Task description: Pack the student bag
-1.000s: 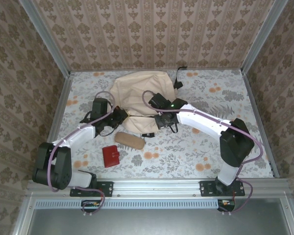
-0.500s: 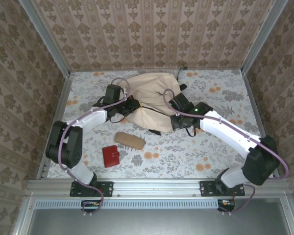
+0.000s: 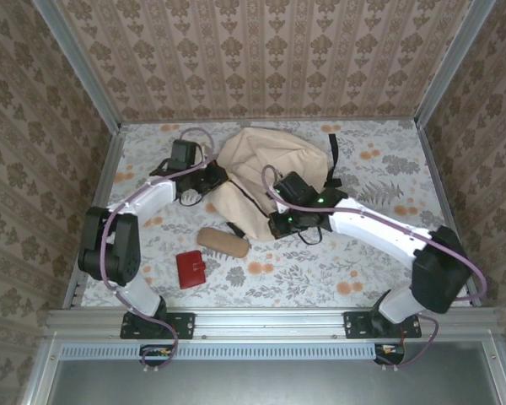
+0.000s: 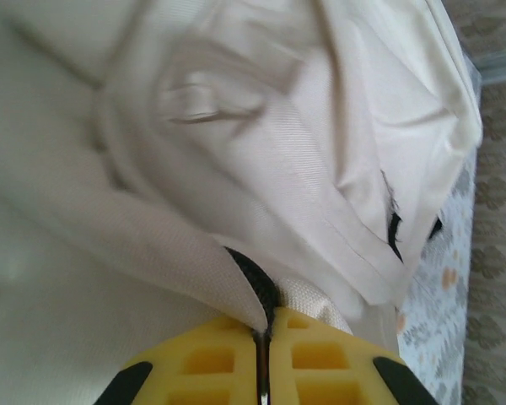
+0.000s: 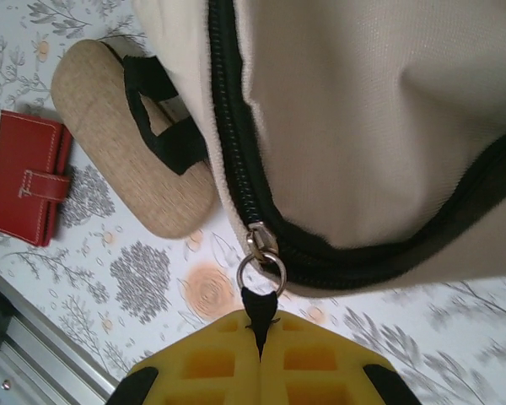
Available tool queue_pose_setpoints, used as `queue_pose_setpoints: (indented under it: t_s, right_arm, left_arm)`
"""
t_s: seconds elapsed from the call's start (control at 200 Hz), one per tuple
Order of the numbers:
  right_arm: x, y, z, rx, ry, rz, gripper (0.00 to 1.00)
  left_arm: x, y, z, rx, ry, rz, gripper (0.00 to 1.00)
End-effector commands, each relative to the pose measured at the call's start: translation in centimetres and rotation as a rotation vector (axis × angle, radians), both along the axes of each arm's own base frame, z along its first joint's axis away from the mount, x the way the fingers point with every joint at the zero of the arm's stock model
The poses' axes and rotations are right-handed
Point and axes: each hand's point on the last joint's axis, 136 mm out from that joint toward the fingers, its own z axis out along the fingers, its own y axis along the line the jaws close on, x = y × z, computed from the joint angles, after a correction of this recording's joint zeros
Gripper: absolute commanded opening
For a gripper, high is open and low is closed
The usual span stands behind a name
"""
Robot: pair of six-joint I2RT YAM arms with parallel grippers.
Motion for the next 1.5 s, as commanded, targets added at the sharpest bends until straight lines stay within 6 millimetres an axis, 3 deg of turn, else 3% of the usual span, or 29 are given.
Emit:
queue_pose_setpoints:
  t_s: [0.0,0.12,0.26,0.49,0.645,0.775,0.79,0.925,1.045,1.285,1.495]
  right_arm:
    - [1.2,2.6,1.2,0.074,0.001,0.008,0.0]
    - [2.4,3.9,2.3,0.088,-0.022,0.033,0.0]
    - [1.8,4.6,2.6,0.087,0.0,0.109,0.0]
    - [0.0,4.8,2.8,0.09,0.05,0.228,0.0]
    - [-2.1,6.0,3.3,0.166,0.099,0.326,0.0]
    - [-3.0,6.2,2.7,0.165,0.122,0.355,0.0]
    - [-3.1,6.2,2.6,0.164,0.123,0.357,0.0]
    - [-3.3,5.9,1.8,0.135,0.134,0.353,0.0]
    - [-2.9,4.6,1.1,0.05,0.114,0.329,0.0]
    - [-0.6,-0.9,0.4,-0.277,0.037,0.206,0.0]
    - [1.3,-3.7,0.4,-0.457,-0.007,0.122,0.0]
  left_arm:
    - [-0.4,3.5,1.3,0.071,-0.058,0.071,0.2]
    - [-2.6,4.7,1.6,0.103,-0.04,0.094,0.4]
    - [-5.5,5.0,1.4,0.073,-0.002,0.133,0.55]
    - [-8.5,0.5,2.5,-0.198,0.03,0.146,0.67]
    - [-8.9,-1.7,2.2,-0.264,0.061,0.154,0.71]
    - [-8.1,-2.2,1.7,-0.271,0.07,0.174,0.71]
    - [-8.7,-3.1,1.7,-0.27,0.075,0.148,0.71]
    - [-8.7,-4.1,0.8,-0.271,0.115,0.14,0.67]
    - [-9.3,-3.7,-1.1,-0.224,0.175,0.161,0.49]
    - [-10.4,-1.5,-4.0,-0.094,0.208,0.21,0.15]
    - [-10.3,-0.1,-5.2,-0.036,0.207,0.237,0.05]
